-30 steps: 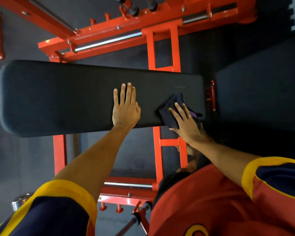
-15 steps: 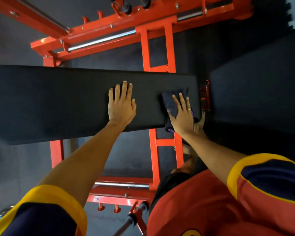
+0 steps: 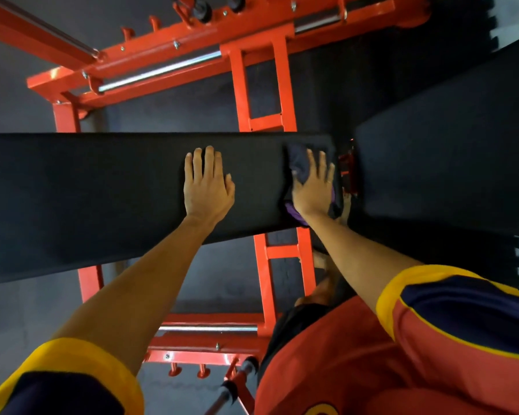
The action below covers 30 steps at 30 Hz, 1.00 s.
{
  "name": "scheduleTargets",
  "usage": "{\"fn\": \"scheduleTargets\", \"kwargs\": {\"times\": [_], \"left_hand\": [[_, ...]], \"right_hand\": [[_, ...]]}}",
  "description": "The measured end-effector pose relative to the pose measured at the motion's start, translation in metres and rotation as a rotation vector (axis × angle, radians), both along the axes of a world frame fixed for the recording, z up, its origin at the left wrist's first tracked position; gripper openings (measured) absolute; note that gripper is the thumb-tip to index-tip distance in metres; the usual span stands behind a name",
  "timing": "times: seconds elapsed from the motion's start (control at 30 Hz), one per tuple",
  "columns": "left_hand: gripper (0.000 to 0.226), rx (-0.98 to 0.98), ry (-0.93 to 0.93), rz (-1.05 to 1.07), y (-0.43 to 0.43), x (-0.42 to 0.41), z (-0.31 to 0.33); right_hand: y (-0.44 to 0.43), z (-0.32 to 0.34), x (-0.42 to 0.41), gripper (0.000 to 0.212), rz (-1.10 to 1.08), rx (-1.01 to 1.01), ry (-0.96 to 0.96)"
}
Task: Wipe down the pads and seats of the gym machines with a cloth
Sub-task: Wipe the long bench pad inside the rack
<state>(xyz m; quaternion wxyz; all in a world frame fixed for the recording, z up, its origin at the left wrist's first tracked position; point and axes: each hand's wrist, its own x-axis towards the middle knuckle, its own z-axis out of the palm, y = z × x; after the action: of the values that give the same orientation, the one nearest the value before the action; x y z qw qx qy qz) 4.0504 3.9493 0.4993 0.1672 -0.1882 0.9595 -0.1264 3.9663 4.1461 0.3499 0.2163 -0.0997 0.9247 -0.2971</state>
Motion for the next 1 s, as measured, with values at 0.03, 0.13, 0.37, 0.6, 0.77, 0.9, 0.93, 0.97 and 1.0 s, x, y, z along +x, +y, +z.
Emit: {"fn": "scheduleTargets", "kwargs": {"times": [0.03, 0.13, 0.37, 0.6, 0.77, 0.9, 0.93, 0.97, 1.0], "left_hand": [[0.056, 0.005, 0.006, -0.007, 0.000, -0.005, 0.000], [0.054, 0.027, -0.013, -0.067, 0.003, -0.021, -0.004], [0.054, 0.084, -0.006, -0.156, 0.006, -0.056, -0.028], [0.062, 0.063, 0.005, -0.105, 0.009, -0.065, -0.039], [0.061, 0.081, -0.014, -0.100, 0.011, -0.067, -0.040], [0.061, 0.096, 0.012, -0.092, 0.008, -0.068, -0.042], [0.062, 0.096, 0.008, -0.094, 0.008, -0.067, -0.042], [0.062, 0.093, 0.004, -0.100, 0.007, -0.067, -0.043], [0.062, 0.085, 0.005, -0.105, 0.007, -0.068, -0.044]], "right_hand": [[0.010, -0.002, 0.008, 0.078, -0.055, 0.026, -0.039], [0.012, 0.020, 0.039, 0.080, -0.042, 0.009, -0.054], [-0.045, 0.022, -0.029, 0.071, 0.189, -0.136, 0.083], [0.002, 0.005, -0.016, 0.070, -0.117, -0.056, -0.053], [-0.050, 0.037, -0.011, 0.070, 0.042, -0.179, 0.019], [-0.071, 0.025, -0.067, 0.061, 0.170, -0.147, 0.125], [-0.064, 0.017, -0.078, 0.057, 0.187, -0.114, 0.167], [-0.054, 0.008, -0.087, 0.056, 0.164, -0.078, 0.198], [-0.043, 0.001, -0.094, 0.057, 0.109, -0.042, 0.207]]}}
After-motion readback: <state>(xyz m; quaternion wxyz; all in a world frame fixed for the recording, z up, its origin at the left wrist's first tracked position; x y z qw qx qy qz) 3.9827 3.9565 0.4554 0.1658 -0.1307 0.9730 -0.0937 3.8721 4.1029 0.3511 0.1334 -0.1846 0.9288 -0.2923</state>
